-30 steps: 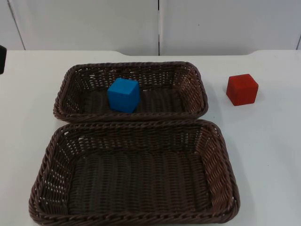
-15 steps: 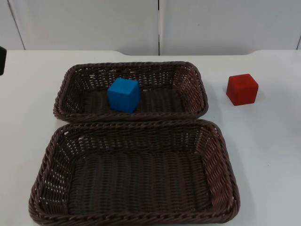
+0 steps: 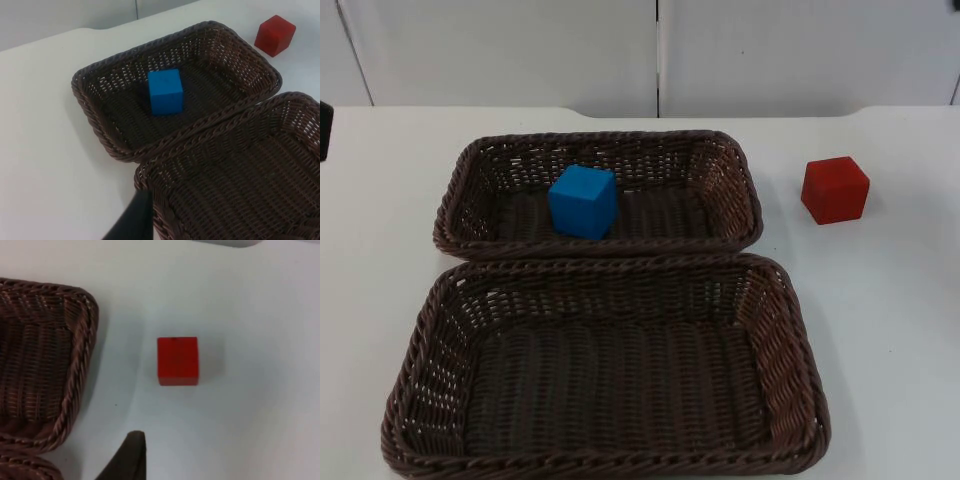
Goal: Pick up one cube with the left hand and place it into the upper basket. Pick up one cube with the right hand and place it into the lower basket.
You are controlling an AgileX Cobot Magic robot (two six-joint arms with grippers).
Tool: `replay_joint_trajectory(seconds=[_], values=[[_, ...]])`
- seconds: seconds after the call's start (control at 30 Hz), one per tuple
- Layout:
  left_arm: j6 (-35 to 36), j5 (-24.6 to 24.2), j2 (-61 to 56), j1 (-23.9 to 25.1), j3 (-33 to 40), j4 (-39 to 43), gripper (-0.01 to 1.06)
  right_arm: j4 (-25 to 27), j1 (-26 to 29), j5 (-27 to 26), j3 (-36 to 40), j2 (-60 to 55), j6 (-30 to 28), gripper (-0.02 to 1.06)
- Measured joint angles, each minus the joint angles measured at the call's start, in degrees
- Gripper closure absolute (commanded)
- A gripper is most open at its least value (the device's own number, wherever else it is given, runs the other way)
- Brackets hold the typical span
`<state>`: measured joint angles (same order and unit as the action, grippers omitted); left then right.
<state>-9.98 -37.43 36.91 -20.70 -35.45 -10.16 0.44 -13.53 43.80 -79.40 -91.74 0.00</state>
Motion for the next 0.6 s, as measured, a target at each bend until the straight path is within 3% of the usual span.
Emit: replay_joint_trajectory(seconds=[0.37, 0.6], values=[[0.0, -0.3, 0.0, 0.0, 0.0, 0.0, 0.0, -0.13, -0.84, -0.85, -9.3, -15.44, 0.51, -0.01], [0.0, -0.3, 0.0, 0.0, 0.0, 0.23, 0.0, -0.02, -1.05, -5.21, -13.32, -23.5, 0.51, -0.01]])
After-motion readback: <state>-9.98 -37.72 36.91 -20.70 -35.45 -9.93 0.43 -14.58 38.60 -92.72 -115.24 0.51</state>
